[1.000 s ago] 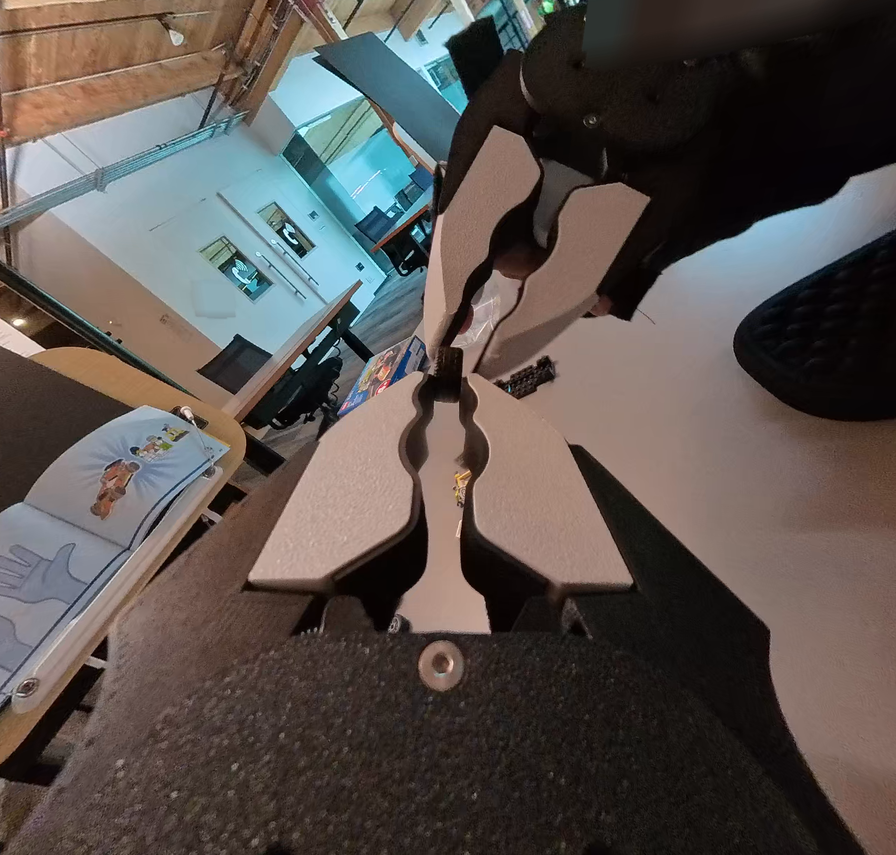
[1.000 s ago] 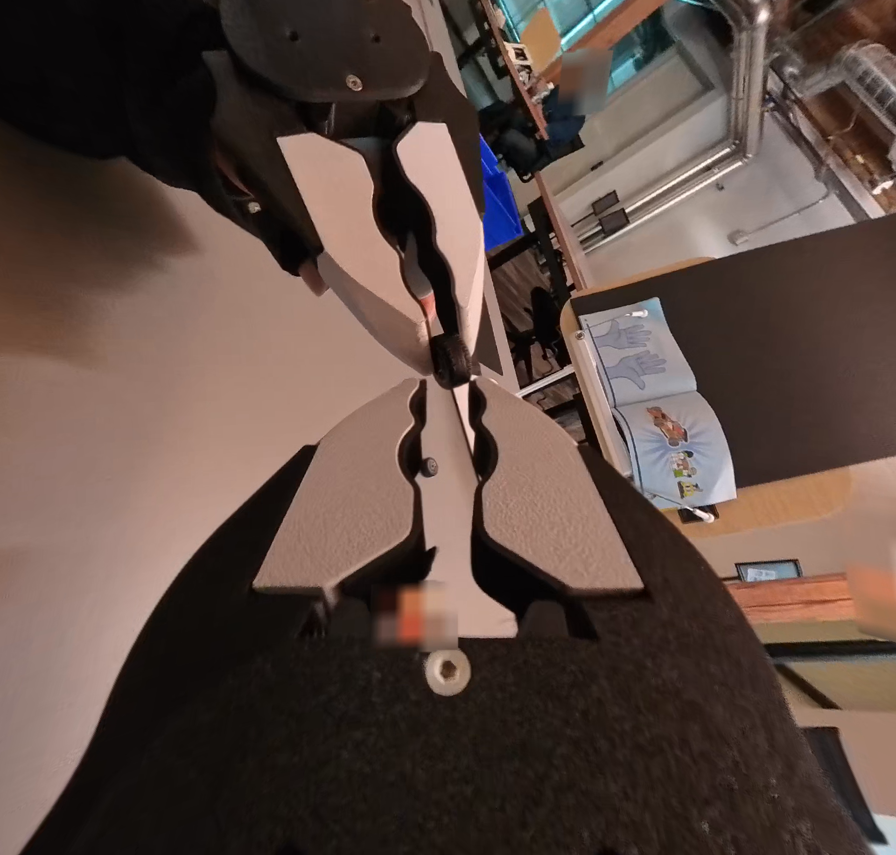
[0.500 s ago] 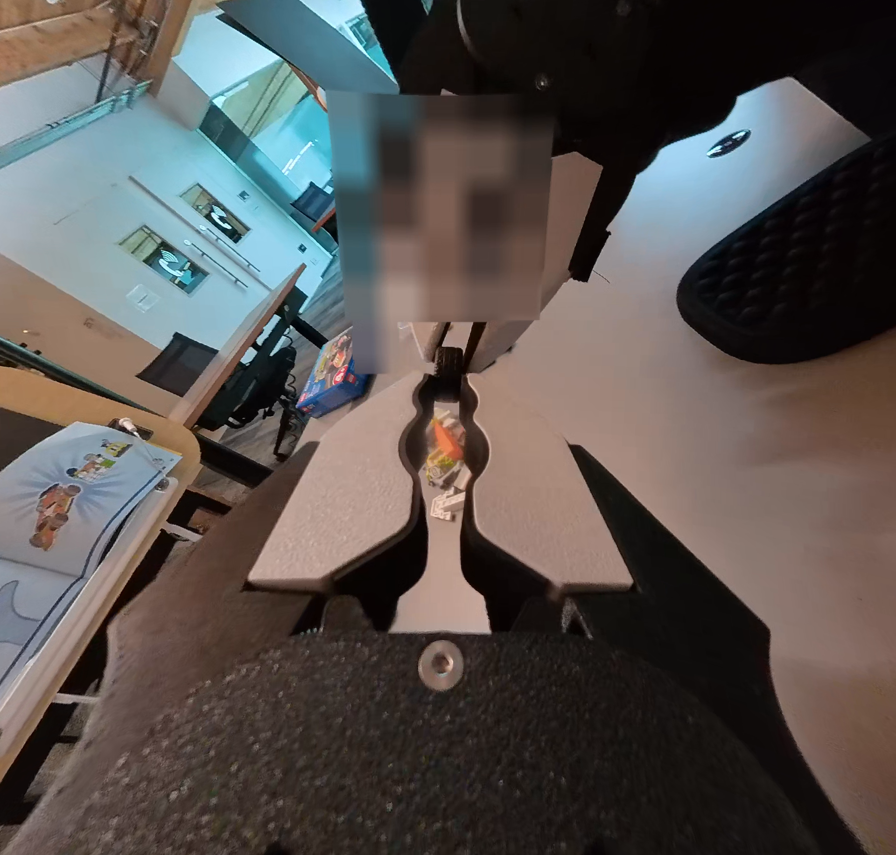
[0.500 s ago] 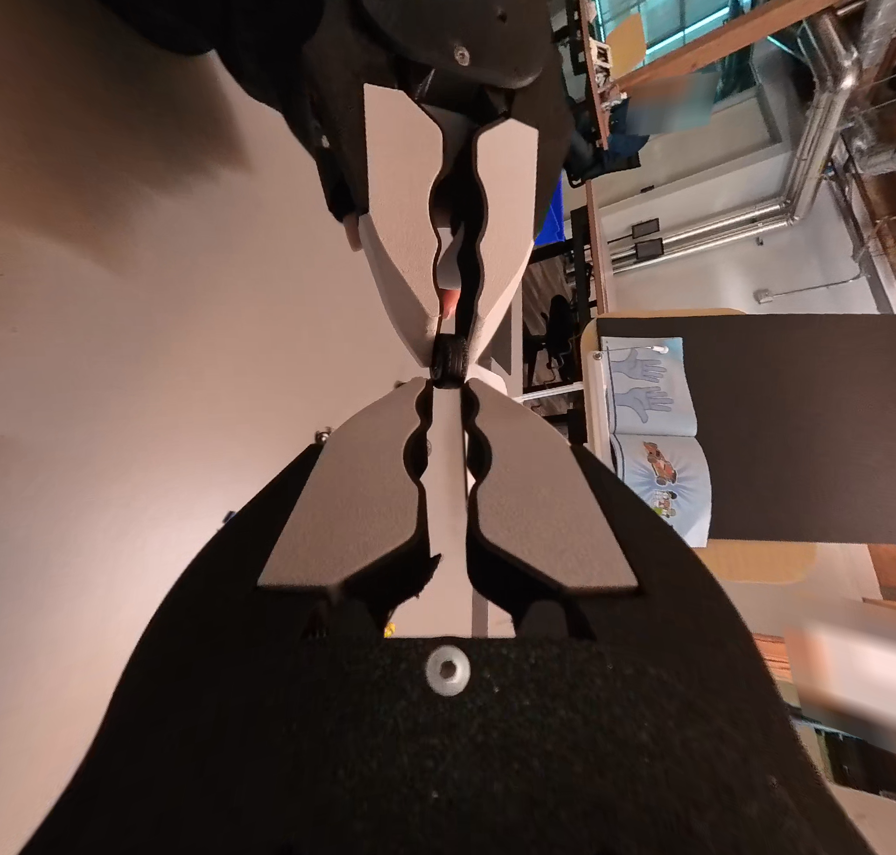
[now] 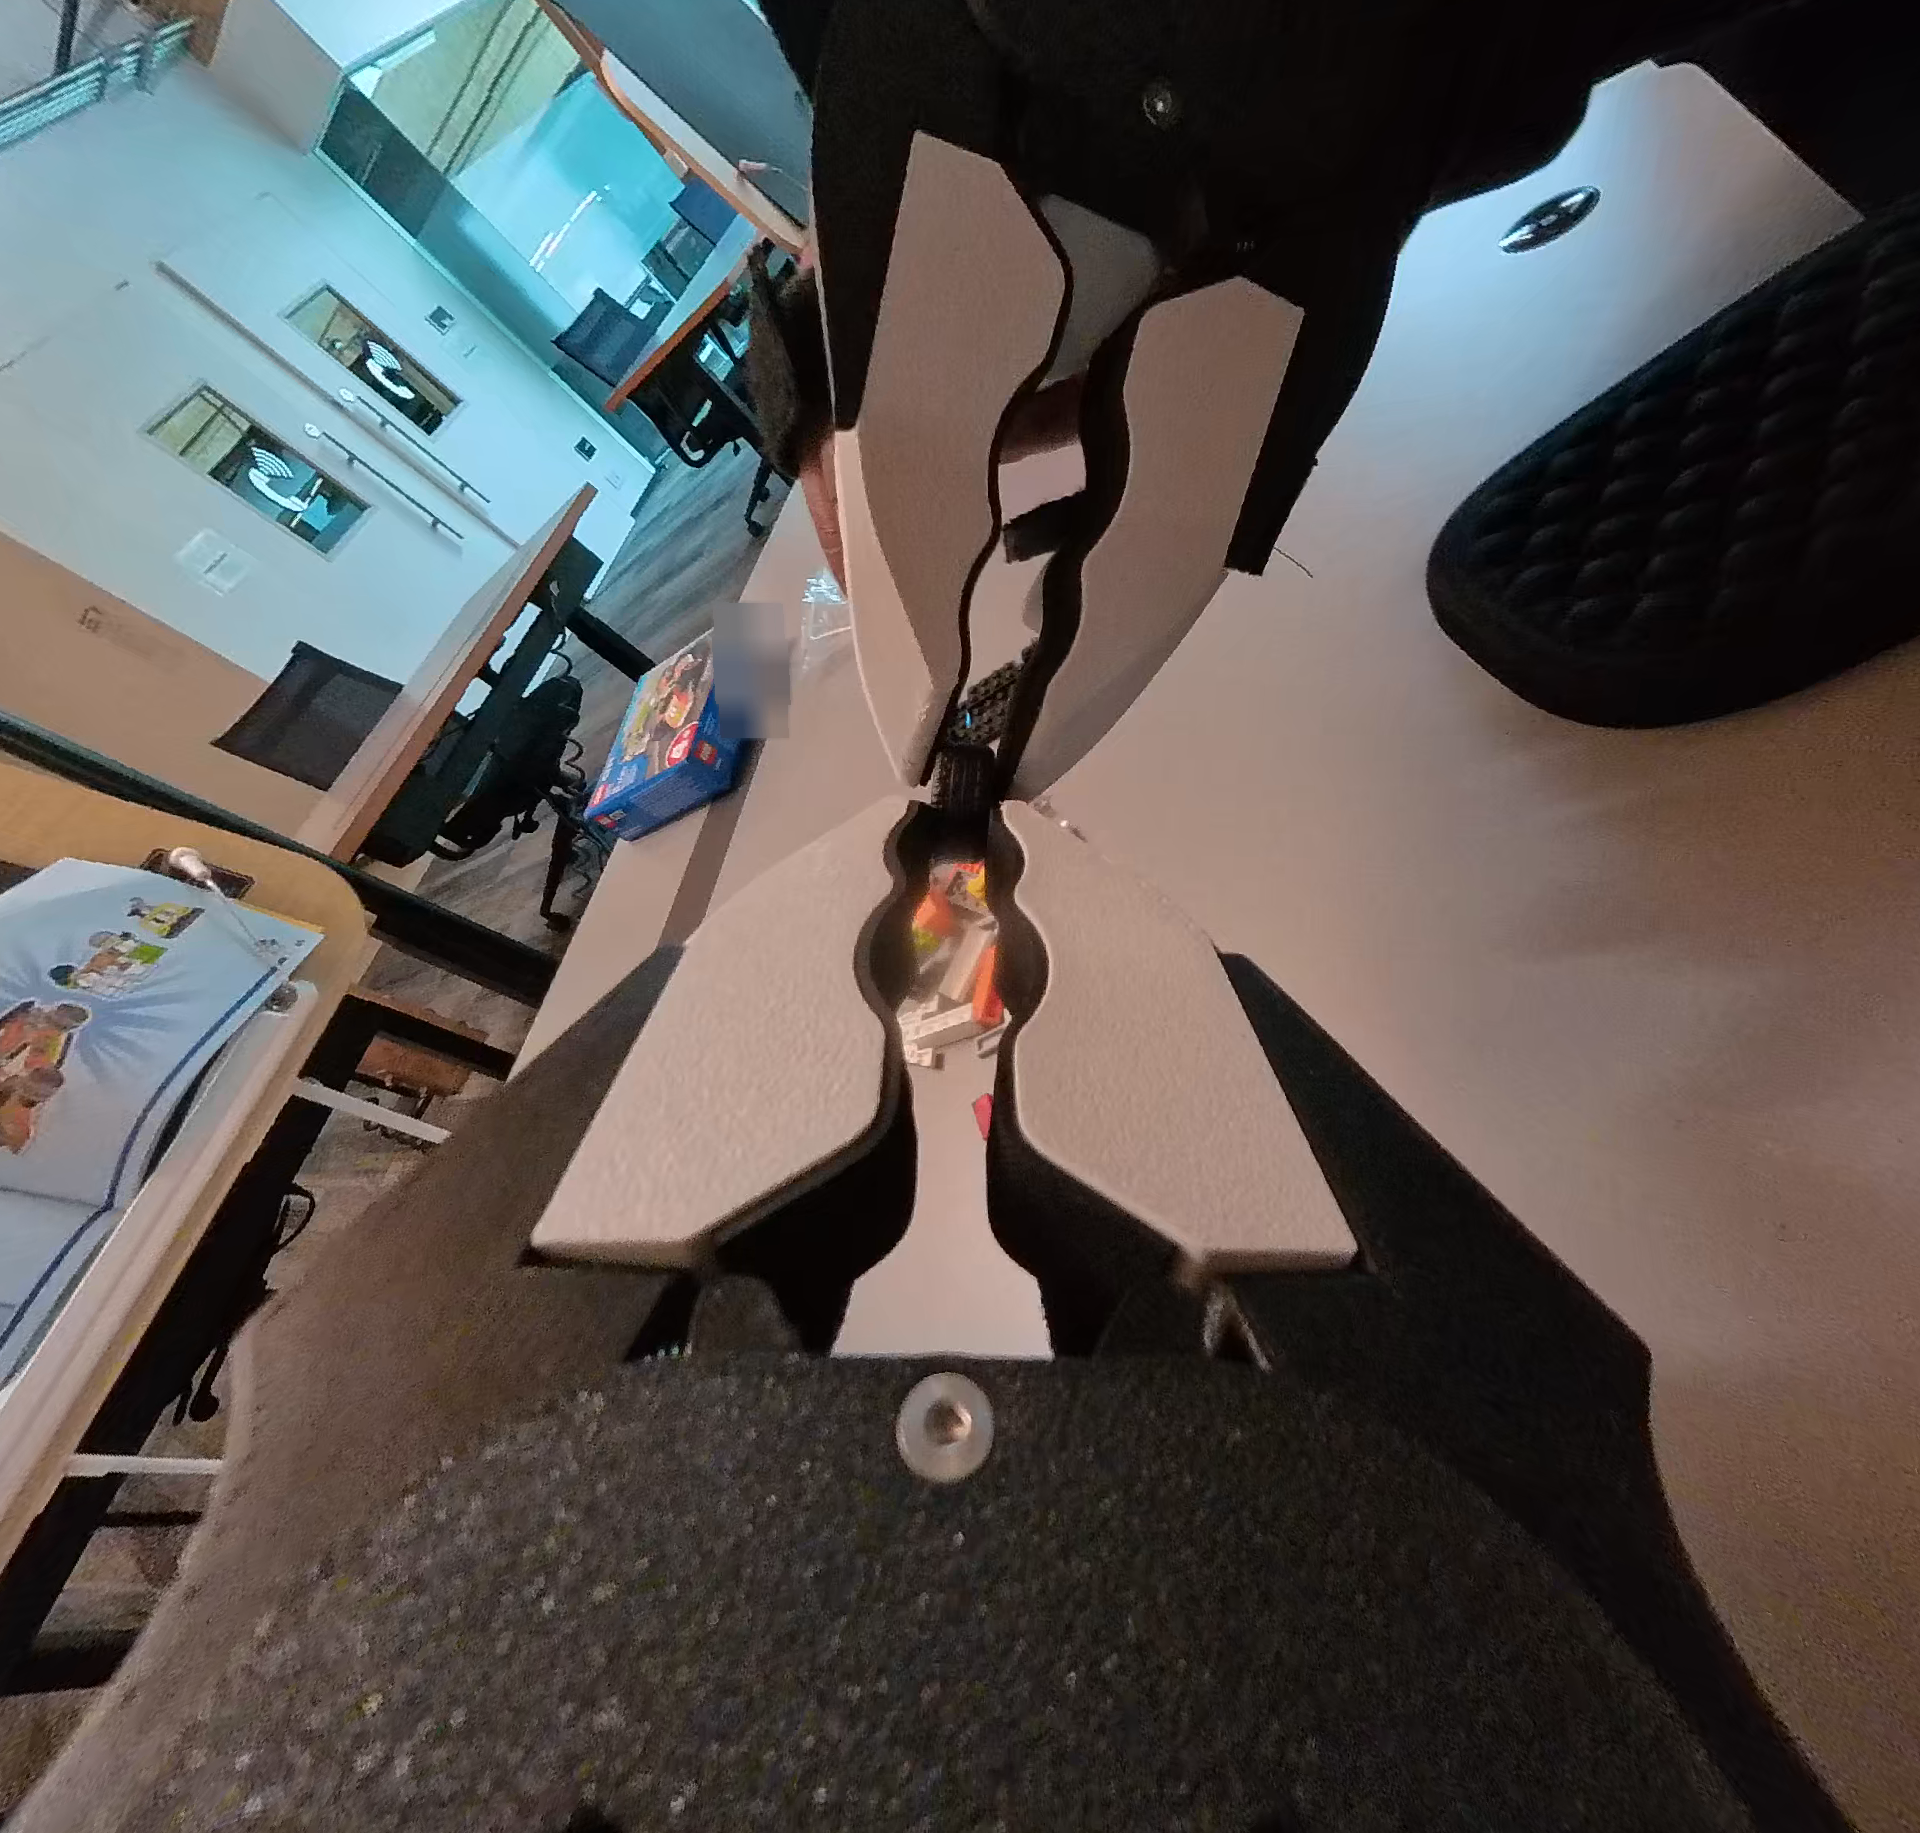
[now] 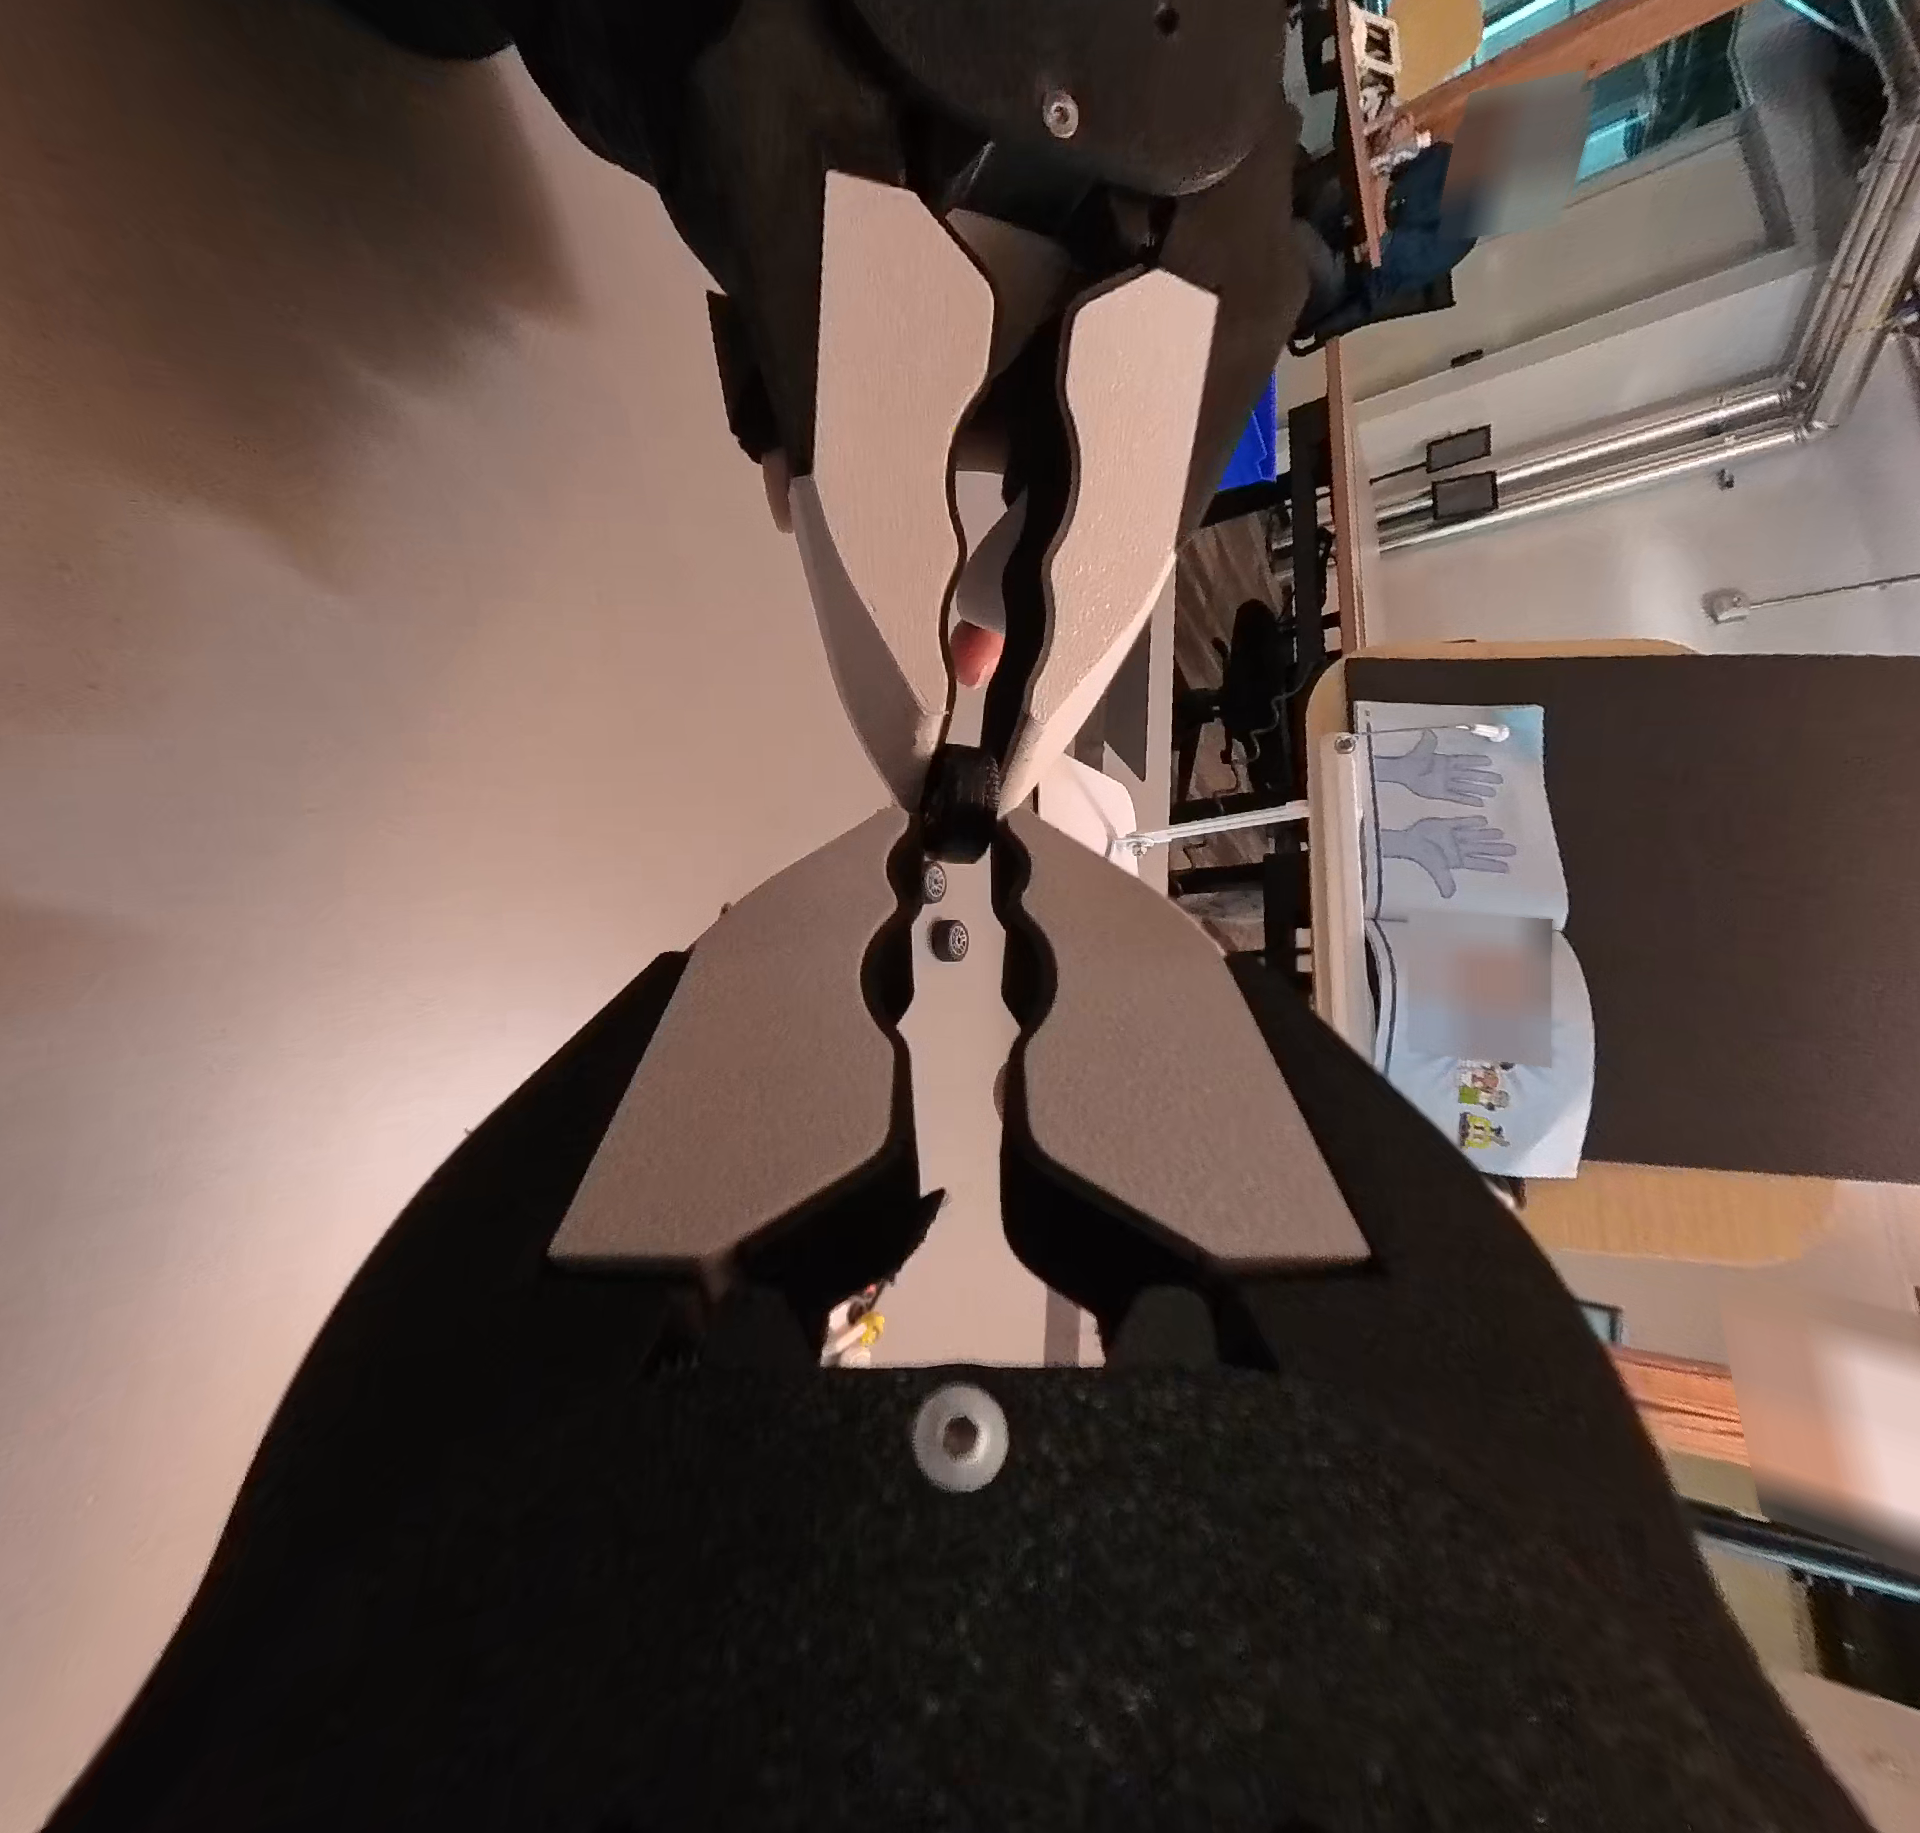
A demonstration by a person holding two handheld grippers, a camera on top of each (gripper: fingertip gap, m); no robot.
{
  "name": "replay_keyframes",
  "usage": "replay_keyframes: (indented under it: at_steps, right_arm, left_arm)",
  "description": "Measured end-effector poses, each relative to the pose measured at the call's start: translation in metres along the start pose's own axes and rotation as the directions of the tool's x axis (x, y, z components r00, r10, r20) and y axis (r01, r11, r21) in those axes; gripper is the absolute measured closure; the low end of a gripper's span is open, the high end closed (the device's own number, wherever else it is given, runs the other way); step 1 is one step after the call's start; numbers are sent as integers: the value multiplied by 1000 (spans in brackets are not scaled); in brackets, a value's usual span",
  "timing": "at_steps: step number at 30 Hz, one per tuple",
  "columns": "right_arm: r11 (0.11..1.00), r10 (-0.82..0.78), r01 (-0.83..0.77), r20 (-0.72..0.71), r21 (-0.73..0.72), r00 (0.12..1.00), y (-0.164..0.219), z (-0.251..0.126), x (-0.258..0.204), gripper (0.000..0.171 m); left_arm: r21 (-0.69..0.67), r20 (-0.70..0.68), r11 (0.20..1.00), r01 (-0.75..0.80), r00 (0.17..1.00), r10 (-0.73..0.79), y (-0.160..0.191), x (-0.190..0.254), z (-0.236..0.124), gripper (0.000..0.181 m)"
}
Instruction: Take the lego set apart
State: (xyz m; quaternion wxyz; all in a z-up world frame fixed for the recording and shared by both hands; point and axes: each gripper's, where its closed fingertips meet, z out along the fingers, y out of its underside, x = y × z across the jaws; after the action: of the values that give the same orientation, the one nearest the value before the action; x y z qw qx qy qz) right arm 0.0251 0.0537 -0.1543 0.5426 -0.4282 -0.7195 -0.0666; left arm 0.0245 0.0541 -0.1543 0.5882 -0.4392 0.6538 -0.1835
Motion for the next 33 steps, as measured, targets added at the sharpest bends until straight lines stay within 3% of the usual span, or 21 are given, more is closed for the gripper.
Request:
replay_keyframes:
  at_steps: [22, 33]
  right_arm:
    - [985, 166, -173, -192, -21, 967, 5, 2, 23, 162]
    - [913, 378, -409, -368, -7, 850, 18, 10, 30, 165]
  left_arm:
    - [-28, 168, 996, 90, 982, -84, -2, -23, -2, 170]
    - [-43, 360, 983, 177, 921, -150, 9, -34, 4, 170]
